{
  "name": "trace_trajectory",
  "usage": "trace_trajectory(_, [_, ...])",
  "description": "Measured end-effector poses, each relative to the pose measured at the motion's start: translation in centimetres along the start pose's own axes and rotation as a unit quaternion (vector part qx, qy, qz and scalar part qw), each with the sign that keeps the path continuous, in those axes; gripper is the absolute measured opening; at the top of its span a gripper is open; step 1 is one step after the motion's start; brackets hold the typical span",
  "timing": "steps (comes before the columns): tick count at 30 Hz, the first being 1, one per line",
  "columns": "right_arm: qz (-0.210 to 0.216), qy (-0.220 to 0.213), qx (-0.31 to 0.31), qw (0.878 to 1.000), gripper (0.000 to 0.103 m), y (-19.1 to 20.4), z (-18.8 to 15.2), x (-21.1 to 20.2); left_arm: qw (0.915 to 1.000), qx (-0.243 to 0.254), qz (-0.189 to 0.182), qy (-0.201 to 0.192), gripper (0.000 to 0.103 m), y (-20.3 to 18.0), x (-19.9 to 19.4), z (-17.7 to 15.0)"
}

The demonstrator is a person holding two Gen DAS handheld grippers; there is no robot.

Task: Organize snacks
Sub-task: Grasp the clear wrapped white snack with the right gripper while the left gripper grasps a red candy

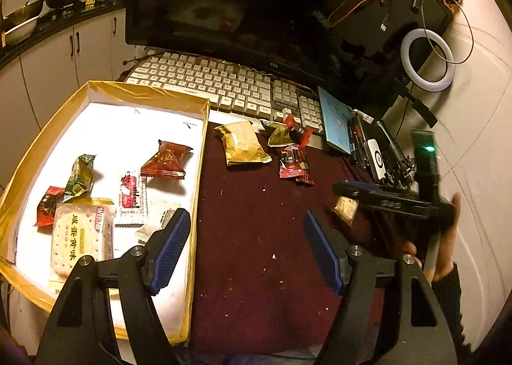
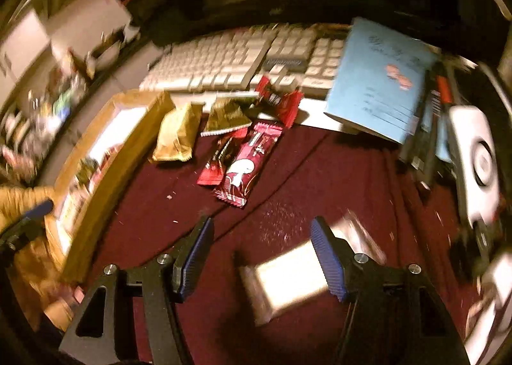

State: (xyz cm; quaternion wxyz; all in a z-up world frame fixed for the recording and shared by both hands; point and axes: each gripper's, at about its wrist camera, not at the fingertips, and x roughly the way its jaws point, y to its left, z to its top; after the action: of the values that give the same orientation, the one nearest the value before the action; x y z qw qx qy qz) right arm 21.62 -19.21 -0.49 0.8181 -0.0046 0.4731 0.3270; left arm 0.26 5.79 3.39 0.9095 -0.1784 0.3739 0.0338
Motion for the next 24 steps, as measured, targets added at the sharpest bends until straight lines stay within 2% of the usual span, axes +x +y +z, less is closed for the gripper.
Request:
trace_trajectory(3, [-0.013, -0.045, 0.069, 0.996, 0.066, -0.9, -2.0, -2.4, 1.0000, -0.005, 0.008, -0.003, 0.072, 0.1, -0.5, -0.4])
trace_trajectory(5, [-0.024, -0.047, 0.105, 0.993, 0.066, -1.6, -2.8, -2.2, 0.9999, -0.008, 0.009, -0.003, 0.073, 0.0, -0.7, -0.3])
trace_trajectory(9, [-0.093, -0.052, 0.152, 0.983, 0.061, -1.4, -3.5, -0.6, 0.9996, 0.000, 0.018, -0.020, 0.073, -0.6, -1.8, 0.4])
trace_trajectory(12, [-0.125, -0.049, 0.140, 0.981, 0.061, 0.1, -2.7, 0.6, 0.9995, 0.003, 0.024, -0.022, 0.073, -0.6, -2.1, 1.3])
trace_trajectory(14, [-0.179, -0.038, 0.098, 0.978, 0.050, 1.4, -2.2, 1.8, 0.9985, 0.011, 0.041, -0.033, 0.073, -0.7, -2.3, 1.8])
trace_trajectory(17, [-0.193, -0.040, 0.075, 0.977, 0.046, 2.2, -2.3, 2.3, 0.9993, 0.005, 0.029, -0.025, 0.073, -0.5, -1.8, 2.0])
trace_trajectory(20, [-0.182, -0.058, 0.072, 0.979, 0.040, 2.4, -3.3, 1.9, 0.9999, 0.004, 0.013, 0.000, 0.073, -0.8, 0.0, 1.9])
trace_trajectory(22, [-0.149, -0.070, 0.076, 0.983, 0.033, 1.9, -4.1, 1.0, 0.9994, 0.014, 0.015, 0.029, 0.072, -1.6, 2.0, 1.7])
trace_trajectory(23, [-0.122, -0.080, 0.083, 0.986, 0.027, 1.5, -4.5, 0.5, 0.9988, 0.019, 0.011, 0.044, 0.072, -2.1, 3.0, 1.7])
trace_trajectory(24, [-0.115, -0.088, 0.087, 0.986, 0.008, 1.1, -4.4, 0.1, 0.9980, 0.025, 0.003, 0.057, 0.073, -2.7, 4.2, 1.8])
